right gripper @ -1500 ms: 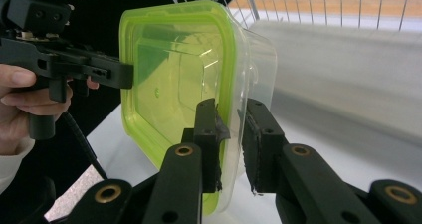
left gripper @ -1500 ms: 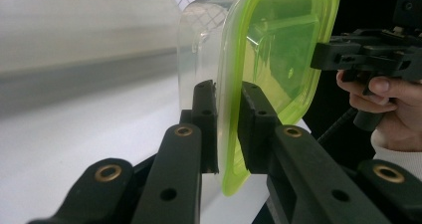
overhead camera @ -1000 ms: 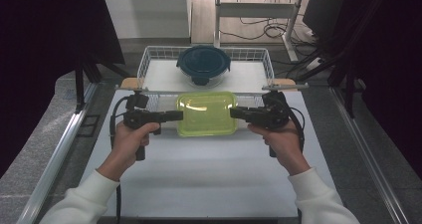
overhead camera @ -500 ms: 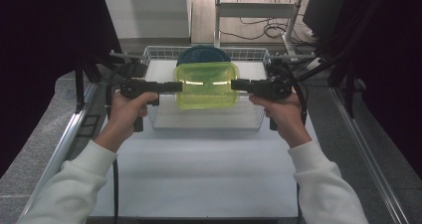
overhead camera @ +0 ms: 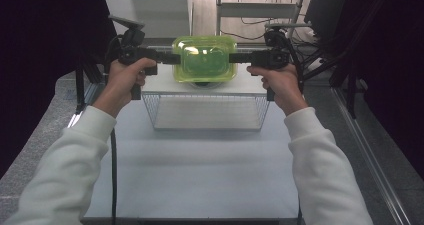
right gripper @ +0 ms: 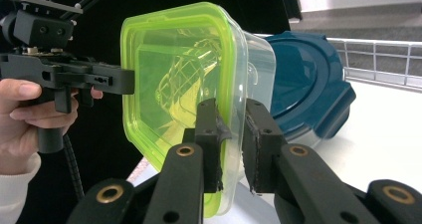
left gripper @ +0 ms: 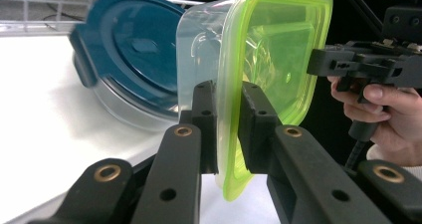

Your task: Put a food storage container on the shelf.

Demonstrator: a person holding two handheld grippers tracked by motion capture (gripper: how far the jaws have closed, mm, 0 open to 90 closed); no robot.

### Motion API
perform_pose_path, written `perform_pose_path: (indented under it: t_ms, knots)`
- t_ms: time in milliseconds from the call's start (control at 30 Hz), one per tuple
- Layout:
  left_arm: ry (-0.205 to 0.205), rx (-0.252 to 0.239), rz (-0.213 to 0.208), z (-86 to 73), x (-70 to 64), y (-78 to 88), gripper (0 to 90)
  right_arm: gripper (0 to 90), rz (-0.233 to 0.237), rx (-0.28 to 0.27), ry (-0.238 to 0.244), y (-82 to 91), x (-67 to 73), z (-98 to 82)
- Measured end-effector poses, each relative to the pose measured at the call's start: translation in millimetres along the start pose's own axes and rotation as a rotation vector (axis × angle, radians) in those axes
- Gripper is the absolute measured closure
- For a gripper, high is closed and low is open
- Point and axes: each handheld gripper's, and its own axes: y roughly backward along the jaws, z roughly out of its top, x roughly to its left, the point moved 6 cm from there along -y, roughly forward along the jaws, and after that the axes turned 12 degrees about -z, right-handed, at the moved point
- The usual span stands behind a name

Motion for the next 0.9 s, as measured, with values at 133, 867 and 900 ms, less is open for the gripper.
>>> perform_pose_path:
  t_ms: [133, 867, 900]
  knots:
    - [0.022, 0.011, 0.004, 9.5, 6.8, -1.6, 79.3, 78.3, -0.005, 0.019, -0.025, -10.1, -6.0, 8.2]
    - [0.237, -0.045, -0.106, 34.2, 61.4, -18.0, 75.5, 71.7, 0.027, 0.075, -0.258, -57.3, -43.3, 28.3]
    - [0.243, -0.053, -0.115, 34.5, 63.4, -18.7, 75.3, 71.3, 0.029, 0.072, -0.262, -58.3, -43.9, 28.4]
